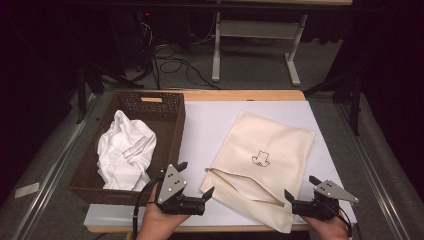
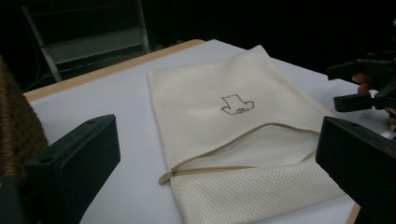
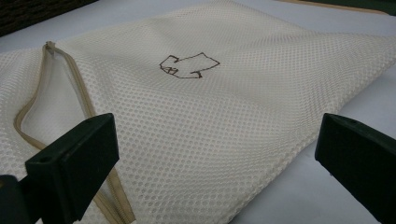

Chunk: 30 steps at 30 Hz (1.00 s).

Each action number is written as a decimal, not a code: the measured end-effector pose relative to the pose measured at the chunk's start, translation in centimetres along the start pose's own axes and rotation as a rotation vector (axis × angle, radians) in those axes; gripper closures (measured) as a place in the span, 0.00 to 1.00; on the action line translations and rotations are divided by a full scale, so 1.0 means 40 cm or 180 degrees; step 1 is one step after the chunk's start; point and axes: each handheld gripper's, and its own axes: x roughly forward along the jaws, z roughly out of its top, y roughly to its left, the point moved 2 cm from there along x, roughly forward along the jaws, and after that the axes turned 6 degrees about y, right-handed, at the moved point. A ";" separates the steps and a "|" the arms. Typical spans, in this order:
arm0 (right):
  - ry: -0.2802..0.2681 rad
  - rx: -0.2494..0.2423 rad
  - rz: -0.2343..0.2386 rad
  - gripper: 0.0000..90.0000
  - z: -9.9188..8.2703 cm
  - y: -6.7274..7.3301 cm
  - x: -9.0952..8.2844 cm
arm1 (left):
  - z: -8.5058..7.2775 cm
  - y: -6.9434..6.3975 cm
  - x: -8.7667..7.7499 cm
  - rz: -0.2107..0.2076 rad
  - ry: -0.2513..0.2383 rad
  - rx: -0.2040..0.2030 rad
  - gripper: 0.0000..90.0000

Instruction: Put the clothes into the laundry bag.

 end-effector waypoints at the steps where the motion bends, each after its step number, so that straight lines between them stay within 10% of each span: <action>1: 0.0006 -0.0002 0.0000 0.00 0.000 0.000 0.000 | 0.001 0.010 -0.006 0.0028 -0.0007 -0.0025 0.01; 30: 0.0070 0.0005 -0.0009 0.00 -0.002 -0.003 0.005 | -0.047 0.274 -0.176 0.0963 -0.0051 -0.0509 0.01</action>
